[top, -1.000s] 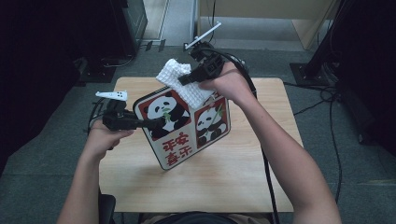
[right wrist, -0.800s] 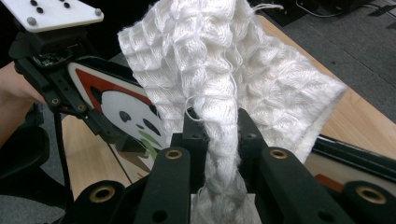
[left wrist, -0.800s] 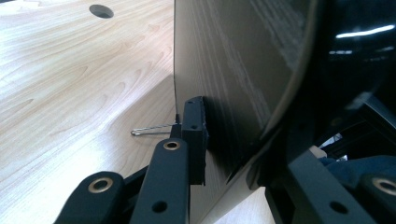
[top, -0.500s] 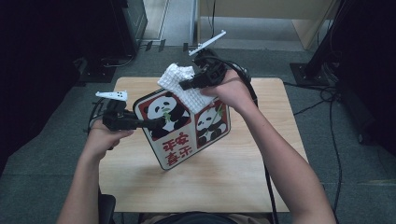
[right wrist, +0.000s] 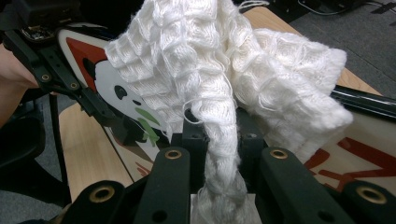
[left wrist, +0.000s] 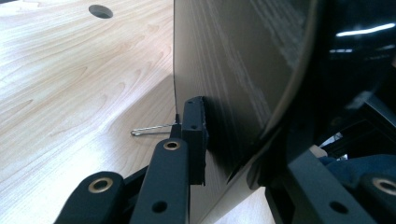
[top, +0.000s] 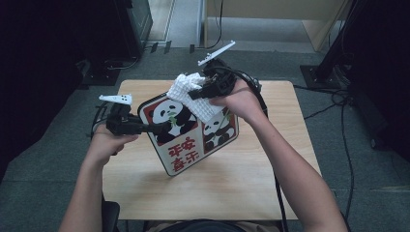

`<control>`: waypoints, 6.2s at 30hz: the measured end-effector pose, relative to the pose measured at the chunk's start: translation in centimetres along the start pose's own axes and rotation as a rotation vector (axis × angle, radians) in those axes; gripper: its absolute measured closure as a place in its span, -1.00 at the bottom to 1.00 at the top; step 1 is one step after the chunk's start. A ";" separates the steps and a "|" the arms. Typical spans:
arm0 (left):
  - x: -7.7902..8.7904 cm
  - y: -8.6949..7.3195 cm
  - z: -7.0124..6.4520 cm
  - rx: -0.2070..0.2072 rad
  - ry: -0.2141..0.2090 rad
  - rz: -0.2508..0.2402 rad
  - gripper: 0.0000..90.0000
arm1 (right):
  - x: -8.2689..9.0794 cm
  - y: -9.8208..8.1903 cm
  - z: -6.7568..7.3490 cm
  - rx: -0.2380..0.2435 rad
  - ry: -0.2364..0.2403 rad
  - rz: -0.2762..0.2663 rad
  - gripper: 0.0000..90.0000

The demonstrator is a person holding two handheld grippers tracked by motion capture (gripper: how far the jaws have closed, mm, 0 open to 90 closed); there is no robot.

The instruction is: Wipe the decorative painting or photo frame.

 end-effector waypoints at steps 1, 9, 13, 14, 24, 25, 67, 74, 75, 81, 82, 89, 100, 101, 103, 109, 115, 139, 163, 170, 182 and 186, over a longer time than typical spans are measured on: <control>0.0 0.0 0.0 0.000 0.000 0.000 0.68 | 0.0 0.0 0.0 0.000 0.000 0.000 0.77; 0.0 0.0 0.0 0.000 0.000 -0.001 0.68 | -0.4 -0.7 0.0 -0.008 0.008 -0.009 0.77; 0.0 0.0 0.0 0.000 0.000 -0.001 0.68 | -0.6 -1.1 -0.1 -0.009 0.012 -0.001 0.77; 0.0 0.0 0.0 0.000 0.000 -0.001 0.68 | -0.6 -1.2 -0.1 -0.010 0.012 -0.001 0.77; 0.0 0.0 0.0 0.002 -0.002 -0.002 0.68 | -1.1 -2.2 -0.4 -0.006 0.018 -0.008 0.77; 0.0 0.0 0.0 0.002 0.002 0.000 0.68 | -1.2 -2.5 -0.5 -0.010 0.018 -0.006 0.77; -0.1 -0.1 0.0 -0.002 -0.002 0.005 0.67 | -3.7 -7.9 -1.8 -0.037 0.045 -0.005 0.74; -0.1 -0.1 0.0 -0.003 -0.002 0.006 0.67 | -4.3 -9.0 -1.9 -0.045 0.045 -0.003 0.73; -0.1 -0.1 0.0 -0.002 -0.002 0.006 0.67 | -4.4 -9.2 -1.9 -0.042 0.044 -0.003 0.73; -0.1 -0.1 0.0 -0.002 -0.003 0.007 0.67 | -5.0 -10.3 -2.0 -0.049 0.044 0.007 0.73; -0.1 -0.1 0.0 -0.002 -0.003 0.007 0.67 | -5.1 -10.5 -2.1 -0.047 0.043 0.004 0.73; -0.1 -0.1 0.0 -0.002 -0.003 0.008 0.67 | -5.7 -11.8 -2.3 -0.063 0.052 0.008 0.73; -0.2 -0.1 0.0 -0.002 -0.004 0.013 0.66 | -6.7 -13.6 -2.5 -0.086 0.064 0.009 0.73; -0.2 -0.1 0.0 -0.001 -0.005 0.013 0.66 | -6.8 -13.8 -2.6 -0.087 0.067 0.009 0.73; -0.2 -0.1 0.0 -0.001 -0.005 0.013 0.66 | -7.0 -14.2 -2.7 -0.087 0.072 0.006 0.73; -0.2 -0.1 0.0 -0.002 -0.004 0.013 0.66 | -7.6 -15.4 -3.0 -0.106 0.077 0.021 0.74; -0.3 -0.2 0.0 -0.004 -0.004 0.015 0.66 | -8.2 -16.6 -3.2 -0.114 0.081 0.034 0.74; -0.4 -0.2 0.0 0.006 -0.006 0.019 0.66 | -8.8 -18.5 -3.4 -0.178 0.119 0.078 0.76; -0.4 -0.2 0.1 0.004 -0.006 0.022 0.66 | -2.5 -8.4 0.0 -0.068 0.099 -0.025 0.77; -0.4 -0.2 0.1 0.009 -0.008 0.019 0.66 | -1.5 -5.0 1.1 -0.026 0.086 -0.027 0.77; -0.4 -0.3 0.2 0.009 -0.011 0.019 0.65 | -1.3 -0.6 2.9 0.028 0.071 -0.037 0.77; -0.4 -0.3 0.2 0.012 -0.014 0.020 0.65 | -1.4 0.3 3.3 0.037 0.067 -0.042 0.76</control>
Point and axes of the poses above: each handheld gripper's, and its own axes: x roughly backward along the jaws, y roughly out of its top, z roughly to its left, the point moved 1 cm from there along -x, roughly forward along the jaws, and after that the axes turned 6 degrees about y, right-handed, at the moved point
